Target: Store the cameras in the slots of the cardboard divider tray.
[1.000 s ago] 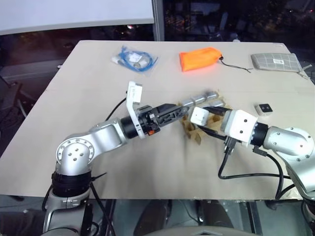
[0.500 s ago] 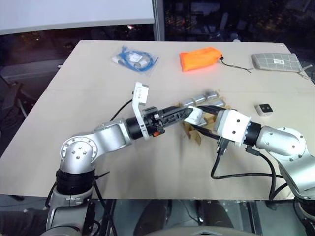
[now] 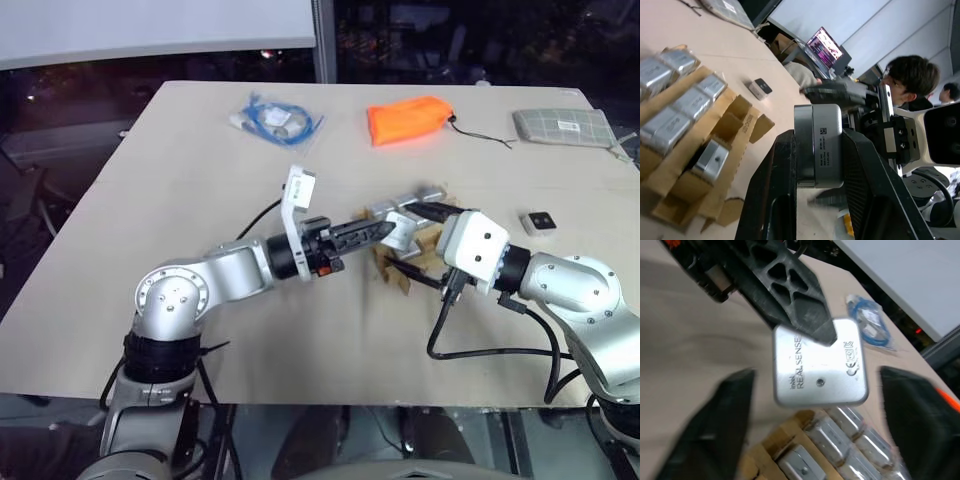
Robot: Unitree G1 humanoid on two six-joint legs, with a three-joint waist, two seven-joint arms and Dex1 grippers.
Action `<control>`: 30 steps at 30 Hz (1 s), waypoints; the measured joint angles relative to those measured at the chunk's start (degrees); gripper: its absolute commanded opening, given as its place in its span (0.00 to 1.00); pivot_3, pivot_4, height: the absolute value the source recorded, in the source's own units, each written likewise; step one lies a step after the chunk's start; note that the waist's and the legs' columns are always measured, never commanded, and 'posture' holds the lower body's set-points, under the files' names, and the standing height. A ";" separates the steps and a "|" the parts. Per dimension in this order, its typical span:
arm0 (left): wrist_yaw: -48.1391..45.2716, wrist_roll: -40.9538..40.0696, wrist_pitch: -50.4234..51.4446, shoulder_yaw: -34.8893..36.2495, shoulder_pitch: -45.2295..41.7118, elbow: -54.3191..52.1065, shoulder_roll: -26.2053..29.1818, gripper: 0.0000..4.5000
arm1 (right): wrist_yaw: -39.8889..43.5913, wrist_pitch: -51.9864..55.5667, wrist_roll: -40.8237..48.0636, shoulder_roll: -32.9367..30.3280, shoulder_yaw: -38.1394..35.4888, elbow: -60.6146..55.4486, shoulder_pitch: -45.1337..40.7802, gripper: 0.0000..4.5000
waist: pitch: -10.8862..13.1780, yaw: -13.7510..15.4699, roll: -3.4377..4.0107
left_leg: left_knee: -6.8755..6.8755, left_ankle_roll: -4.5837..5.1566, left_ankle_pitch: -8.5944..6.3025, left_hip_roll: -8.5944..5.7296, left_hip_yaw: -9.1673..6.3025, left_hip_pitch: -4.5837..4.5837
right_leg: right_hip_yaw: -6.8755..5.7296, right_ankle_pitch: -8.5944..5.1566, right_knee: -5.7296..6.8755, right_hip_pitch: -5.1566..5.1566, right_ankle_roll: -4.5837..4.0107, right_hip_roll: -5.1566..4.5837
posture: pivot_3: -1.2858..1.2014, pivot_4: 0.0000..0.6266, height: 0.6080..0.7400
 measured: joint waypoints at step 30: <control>-49.10 72.30 -29.26 -31.87 -36.51 52.68 -17.68 0.15 | -9.65 0.53 10.15 3.95 -32.10 -14.86 41.97 0.99 | 0.06 -0.19 -0.12 | 0.04 0.26 -0.14 -0.07 -0.04 -0.01 | -0.05 -0.05 -0.03 0.11 0.10 -0.03 | 0.52 0.24 1.00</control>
